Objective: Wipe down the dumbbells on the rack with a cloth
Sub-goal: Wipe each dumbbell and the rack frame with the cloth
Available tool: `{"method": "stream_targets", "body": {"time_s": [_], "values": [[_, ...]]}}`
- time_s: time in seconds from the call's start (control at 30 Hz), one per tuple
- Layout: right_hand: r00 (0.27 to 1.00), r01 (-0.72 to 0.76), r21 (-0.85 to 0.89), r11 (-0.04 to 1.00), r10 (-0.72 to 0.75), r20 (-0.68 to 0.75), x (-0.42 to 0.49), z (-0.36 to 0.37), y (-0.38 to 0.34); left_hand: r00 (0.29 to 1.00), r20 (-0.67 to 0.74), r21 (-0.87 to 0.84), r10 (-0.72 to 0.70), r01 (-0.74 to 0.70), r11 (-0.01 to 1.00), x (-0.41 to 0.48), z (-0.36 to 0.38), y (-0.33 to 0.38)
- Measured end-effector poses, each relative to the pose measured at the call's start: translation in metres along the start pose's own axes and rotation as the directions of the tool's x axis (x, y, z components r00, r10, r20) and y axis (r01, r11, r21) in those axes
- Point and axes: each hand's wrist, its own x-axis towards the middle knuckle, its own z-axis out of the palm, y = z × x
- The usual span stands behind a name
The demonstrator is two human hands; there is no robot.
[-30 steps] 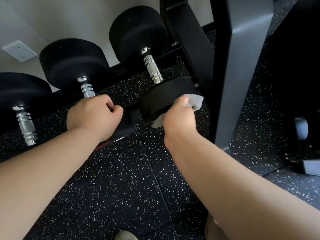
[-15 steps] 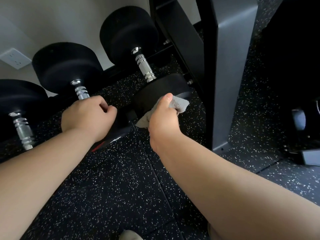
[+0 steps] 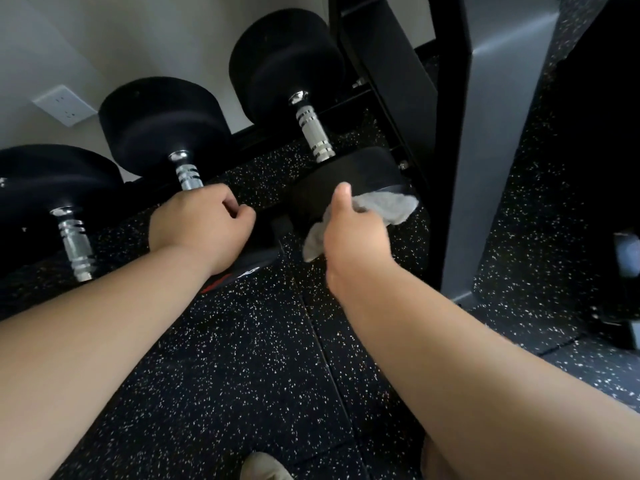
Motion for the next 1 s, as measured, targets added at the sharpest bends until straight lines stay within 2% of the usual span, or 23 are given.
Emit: {"method": "stream_targets", "body": {"time_s": [0.03, 0.07, 0.1, 0.13, 0.17, 0.23, 0.3, 0.37, 0.43, 0.5, 0.6, 0.67, 0.77, 0.87, 1.0], "values": [[0.996, -0.038, -0.028, 0.999, 0.036, -0.08, 0.011, 0.0, -0.006, 1.0, -0.004, 0.002, 0.002, -0.002, 1.0, 0.0, 0.0, 0.0], [0.998, -0.04, -0.017, 0.999, 0.039, -0.039, 0.016, -0.005, -0.01, 1.0, -0.007, 0.004, 0.004, -0.004, 1.0, 0.001, 0.001, -0.001], [0.998, -0.057, -0.086, 0.995, 0.056, -0.014, 0.019, -0.006, -0.011, 1.0, -0.009, 0.004, 0.005, -0.005, 1.0, 0.001, 0.001, -0.001], [0.996, -0.033, -0.096, 0.995, 0.024, -0.088, 0.022, -0.006, -0.011, 1.0, -0.01, 0.001, 0.005, -0.005, 1.0, 0.0, 0.002, -0.001], [0.984, -0.049, -0.023, 0.999, 0.044, -0.172, 0.028, -0.006, -0.009, 1.0, -0.012, -0.004, 0.004, -0.004, 1.0, 0.0, 0.002, -0.001], [0.978, -0.107, 0.12, 0.987, 0.126, -0.167, 0.032, -0.004, -0.01, 1.0, -0.016, -0.014, 0.002, -0.002, 1.0, 0.0, 0.002, -0.002], [0.949, -0.134, 0.262, 0.956, 0.2, -0.244, 0.042, -0.014, -0.011, 1.0, -0.021, -0.014, 0.004, -0.004, 1.0, -0.001, 0.002, -0.001], [0.929, -0.114, 0.427, 0.897, 0.248, -0.274, 0.054, -0.029, -0.016, 1.0, -0.028, -0.008, 0.006, -0.007, 1.0, -0.001, 0.002, -0.001], [0.95, -0.085, 0.333, 0.939, 0.177, -0.256, 0.056, -0.041, -0.018, 0.999, -0.035, 0.0, 0.006, -0.006, 1.0, -0.001, 0.002, -0.001], [0.954, -0.015, 0.075, 0.997, 0.037, -0.297, 0.053, -0.044, -0.015, 0.999, -0.035, 0.012, 0.009, -0.009, 1.0, -0.001, 0.002, -0.001], [0.921, 0.204, -0.208, 0.957, -0.26, -0.289, 0.032, -0.031, -0.005, 0.999, -0.031, 0.016, 0.01, -0.009, 1.0, -0.002, 0.002, 0.0], [0.88, 0.329, -0.35, 0.877, -0.419, -0.223, 0.021, -0.025, 0.002, 0.999, -0.033, 0.018, 0.014, -0.013, 1.0, -0.002, 0.001, 0.001], [0.853, 0.404, -0.541, 0.737, -0.517, -0.067, 0.011, -0.024, 0.005, 0.999, -0.039, 0.015, 0.021, -0.021, 1.0, -0.001, 0.001, 0.0], [0.761, 0.499, -0.714, 0.491, -0.642, 0.091, 0.012, -0.03, 0.006, 0.999, -0.049, 0.009, 0.013, -0.013, 1.0, -0.002, 0.001, 0.0], [0.569, 0.613, -0.783, 0.104, -0.746, 0.346, 0.022, -0.033, -0.001, 0.999, -0.047, 0.023, 0.016, -0.015, 1.0, -0.002, 0.0, 0.001]]}}
